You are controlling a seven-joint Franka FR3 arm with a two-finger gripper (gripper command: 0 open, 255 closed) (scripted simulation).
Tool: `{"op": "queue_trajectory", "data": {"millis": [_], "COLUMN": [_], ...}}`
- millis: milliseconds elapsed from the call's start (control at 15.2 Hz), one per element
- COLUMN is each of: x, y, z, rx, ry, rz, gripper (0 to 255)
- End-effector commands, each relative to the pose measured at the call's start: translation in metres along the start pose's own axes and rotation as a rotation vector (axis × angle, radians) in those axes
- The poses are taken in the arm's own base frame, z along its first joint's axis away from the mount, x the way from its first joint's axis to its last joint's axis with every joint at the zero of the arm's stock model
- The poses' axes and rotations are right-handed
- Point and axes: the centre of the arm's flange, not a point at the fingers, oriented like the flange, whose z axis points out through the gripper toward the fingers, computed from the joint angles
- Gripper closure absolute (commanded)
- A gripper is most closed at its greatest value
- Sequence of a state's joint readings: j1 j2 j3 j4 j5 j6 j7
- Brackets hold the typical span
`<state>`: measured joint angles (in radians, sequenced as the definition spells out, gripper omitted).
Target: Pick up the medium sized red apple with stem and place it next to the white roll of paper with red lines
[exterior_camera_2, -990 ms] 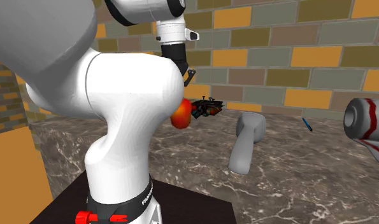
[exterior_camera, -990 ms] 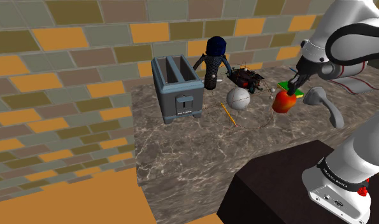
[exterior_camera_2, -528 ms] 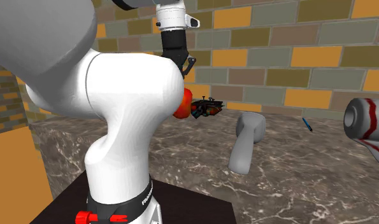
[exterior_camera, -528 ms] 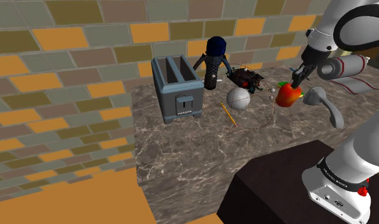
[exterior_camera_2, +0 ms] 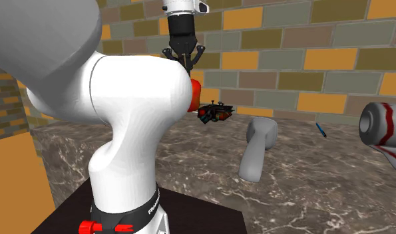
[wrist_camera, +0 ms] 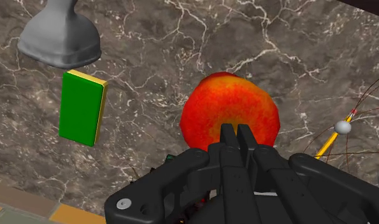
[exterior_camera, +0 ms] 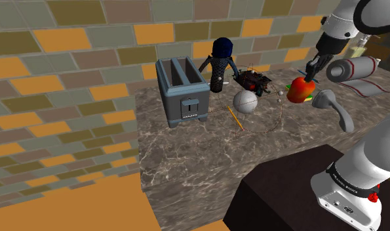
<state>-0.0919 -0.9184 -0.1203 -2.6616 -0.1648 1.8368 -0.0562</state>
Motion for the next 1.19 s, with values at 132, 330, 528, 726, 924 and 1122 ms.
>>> {"op": "queue_trajectory", "data": {"millis": [132,330,528,726,924,1122], "x": [0.001,0.002,0.003,0.005,0.006,0.008], "y": [0.002,0.003,0.004,0.005,0.006,0.007], "z": [-0.021,-0.037,-0.053,-0.068,-0.084,-0.1], "rx": [0.0,0.0,0.0,0.0,0.0,0.0], "ry": [0.0,0.0,0.0,0.0,0.0,0.0], "rz": [0.0,0.0,0.0,0.0,0.0,0.0], "gripper": [255,255,255,255,255,255]}}
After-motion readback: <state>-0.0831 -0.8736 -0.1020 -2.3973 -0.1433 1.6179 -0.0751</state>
